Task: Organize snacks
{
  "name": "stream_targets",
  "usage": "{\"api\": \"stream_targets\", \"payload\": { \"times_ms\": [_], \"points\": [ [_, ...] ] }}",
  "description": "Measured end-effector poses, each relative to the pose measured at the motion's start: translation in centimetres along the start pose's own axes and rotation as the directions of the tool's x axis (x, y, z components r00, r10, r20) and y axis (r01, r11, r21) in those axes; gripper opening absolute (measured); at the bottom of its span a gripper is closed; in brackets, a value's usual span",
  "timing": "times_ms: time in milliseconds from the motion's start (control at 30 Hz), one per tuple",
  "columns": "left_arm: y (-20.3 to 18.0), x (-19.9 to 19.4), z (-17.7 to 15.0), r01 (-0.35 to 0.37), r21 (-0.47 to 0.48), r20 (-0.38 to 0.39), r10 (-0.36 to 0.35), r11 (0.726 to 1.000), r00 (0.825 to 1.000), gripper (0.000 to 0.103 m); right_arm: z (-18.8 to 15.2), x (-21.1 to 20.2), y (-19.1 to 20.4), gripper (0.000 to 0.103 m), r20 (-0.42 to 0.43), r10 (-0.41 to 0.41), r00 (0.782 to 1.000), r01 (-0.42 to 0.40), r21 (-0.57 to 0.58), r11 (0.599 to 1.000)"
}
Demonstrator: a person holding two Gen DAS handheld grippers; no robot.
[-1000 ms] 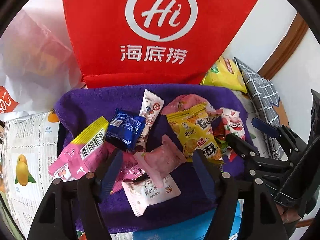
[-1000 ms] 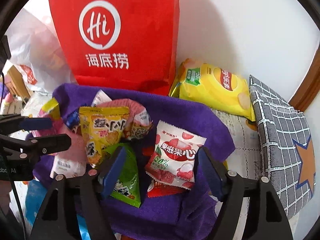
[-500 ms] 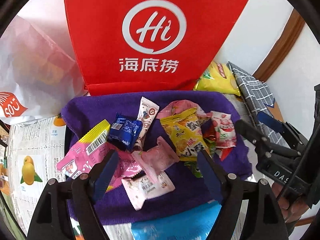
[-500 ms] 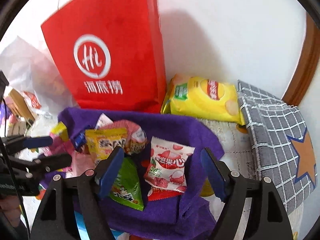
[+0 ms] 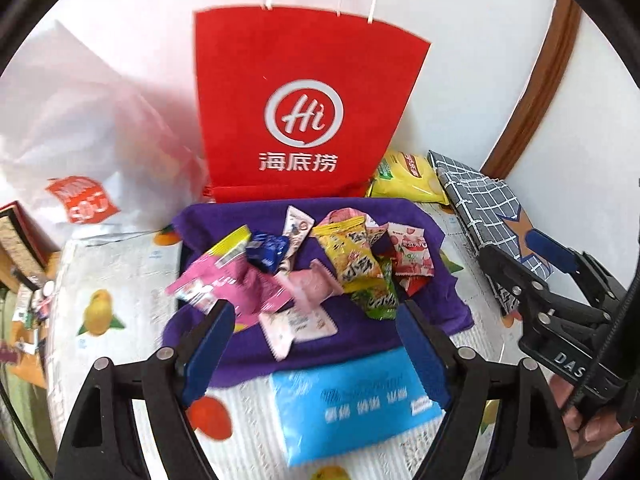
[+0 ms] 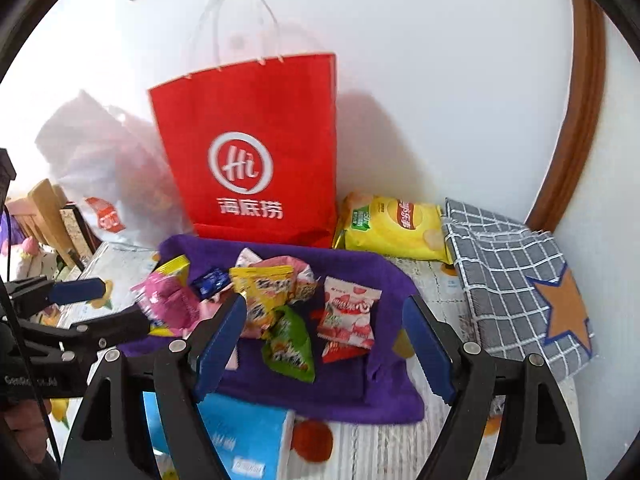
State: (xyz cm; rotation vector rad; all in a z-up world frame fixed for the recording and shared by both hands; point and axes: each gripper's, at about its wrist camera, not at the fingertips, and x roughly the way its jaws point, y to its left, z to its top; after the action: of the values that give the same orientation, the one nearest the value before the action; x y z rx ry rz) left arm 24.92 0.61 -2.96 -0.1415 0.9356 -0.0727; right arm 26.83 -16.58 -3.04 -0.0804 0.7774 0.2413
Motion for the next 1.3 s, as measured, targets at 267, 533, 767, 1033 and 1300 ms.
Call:
{"api": "stream_targets", "payload": {
  "times_ms": [267, 533, 767, 1033, 1300],
  "points": [
    [-0.3, -5.5, -4.4, -0.028, -0.007, 0.086, 0.029, 1.000, 0.996, 0.092, -3.6, -5.7, 1.4, 0.083, 0.003, -0.061, 0.998, 0.061, -0.001, 0.998],
    [-1.5, -9.7, -8.8, -0.064, -0.014, 0.137, 0.065, 0.998, 0.988, 0.093, -7.9, -10.8, 2.4, 0.101, 0.036, -0.074, 0.997, 0.075, -0.025, 0.997],
    [-2.3, -14.3, -11.9, -0.096, -0.014, 0.239, 0.097, 0.995, 0.966, 0.102, -10.1, -14.6, 1.8, 0.103, 0.048, -0.101, 0.994, 0.100, 0.019, 0.995],
    [-3.9, -16.0, -13.4, -0.155, 0.033, 0.253, 0.142, 0.987, 0.957, 0.102, -11.5, -17.9, 1.5, 0.103, 0.083, -0.126, 0.989, 0.123, 0.042, 0.991],
    [-4.7, -16.7, -13.9, -0.130, 0.033, 0.265, 0.117, 0.991, 0.957, 0.102, -12.0, -19.1, 0.8, 0.103, 0.095, -0.137, 0.986, 0.132, 0.060, 0.989]
  ]
}}
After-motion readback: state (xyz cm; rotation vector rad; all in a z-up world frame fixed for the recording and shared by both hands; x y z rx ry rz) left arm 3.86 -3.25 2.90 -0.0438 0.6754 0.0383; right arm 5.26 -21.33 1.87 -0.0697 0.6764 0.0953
